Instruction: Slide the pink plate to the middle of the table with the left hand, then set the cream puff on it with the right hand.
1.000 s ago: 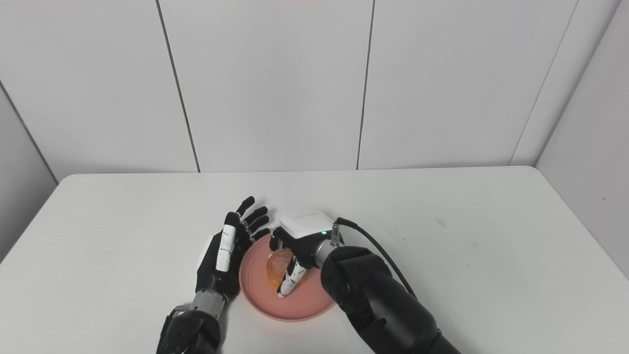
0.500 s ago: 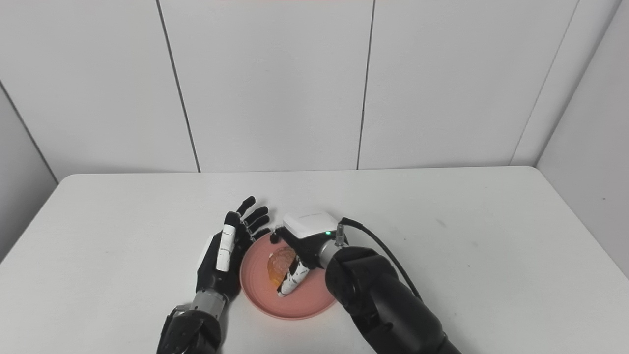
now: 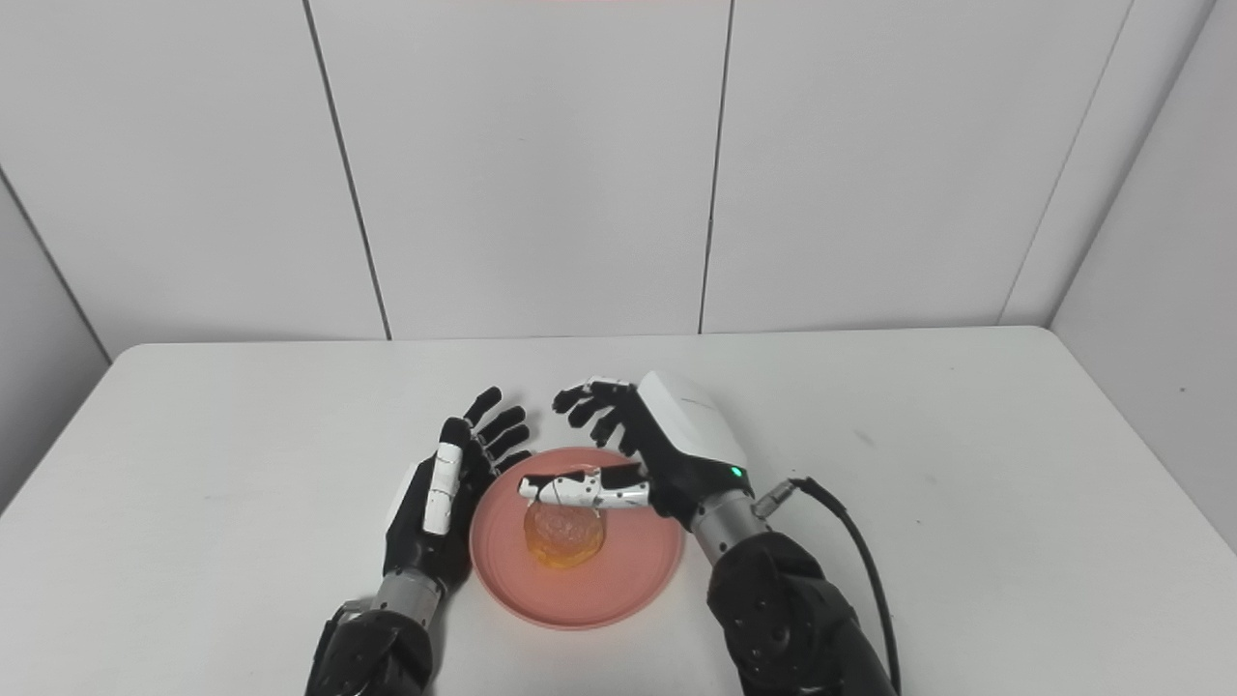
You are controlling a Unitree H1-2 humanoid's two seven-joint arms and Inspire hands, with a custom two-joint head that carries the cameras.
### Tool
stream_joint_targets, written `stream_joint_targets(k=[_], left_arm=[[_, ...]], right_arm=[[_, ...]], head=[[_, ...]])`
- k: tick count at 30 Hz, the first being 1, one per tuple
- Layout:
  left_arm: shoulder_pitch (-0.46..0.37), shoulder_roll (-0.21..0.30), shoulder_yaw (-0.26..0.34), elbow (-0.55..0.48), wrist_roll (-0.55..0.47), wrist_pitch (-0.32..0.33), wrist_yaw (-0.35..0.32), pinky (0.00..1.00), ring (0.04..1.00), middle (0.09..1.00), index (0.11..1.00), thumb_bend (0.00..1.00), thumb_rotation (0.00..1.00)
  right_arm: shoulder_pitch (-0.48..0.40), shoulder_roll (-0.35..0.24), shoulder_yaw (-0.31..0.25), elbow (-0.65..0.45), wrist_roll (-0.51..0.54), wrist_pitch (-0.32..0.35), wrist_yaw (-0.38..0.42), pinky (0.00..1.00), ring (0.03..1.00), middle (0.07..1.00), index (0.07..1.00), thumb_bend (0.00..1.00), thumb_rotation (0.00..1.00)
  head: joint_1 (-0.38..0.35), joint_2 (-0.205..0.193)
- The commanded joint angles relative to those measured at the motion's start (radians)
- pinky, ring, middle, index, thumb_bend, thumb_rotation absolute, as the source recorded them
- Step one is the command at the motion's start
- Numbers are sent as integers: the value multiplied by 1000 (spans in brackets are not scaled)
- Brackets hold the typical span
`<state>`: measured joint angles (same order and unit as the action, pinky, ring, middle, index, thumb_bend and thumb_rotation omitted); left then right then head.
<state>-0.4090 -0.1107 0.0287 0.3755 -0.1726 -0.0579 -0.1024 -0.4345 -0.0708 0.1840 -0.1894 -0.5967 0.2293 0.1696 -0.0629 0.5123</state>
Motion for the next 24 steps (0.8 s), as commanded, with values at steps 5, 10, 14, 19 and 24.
stream_joint_targets(k=[5,10,14,19,24], left_arm=[[45,4,7,37,2,27,15,809,871,856,871,881,854],[53,-8,-2,41,124,-96,131,815,865,851,836,913,865],[64,-23,-6,19,199,-118,218,895,913,892,862,923,896],[91,-36,-12,-17,262,-131,295,987,976,941,912,895,939],[115,-47,-6,-41,289,-123,343,1000,1000,986,945,882,964]], right_arm=[[28,55,-114,18,219,-194,-164,499,575,616,633,741,795],[75,117,-207,75,447,-227,-186,604,653,676,668,712,828],[88,162,-261,136,574,-240,-212,668,691,705,676,777,890],[98,177,-280,209,621,-291,-235,703,716,731,698,800,915],[108,173,-273,273,618,-338,-242,718,725,714,671,811,932]], head=[[1,1],[0,3],[5,6],[6,9],[10,13]])
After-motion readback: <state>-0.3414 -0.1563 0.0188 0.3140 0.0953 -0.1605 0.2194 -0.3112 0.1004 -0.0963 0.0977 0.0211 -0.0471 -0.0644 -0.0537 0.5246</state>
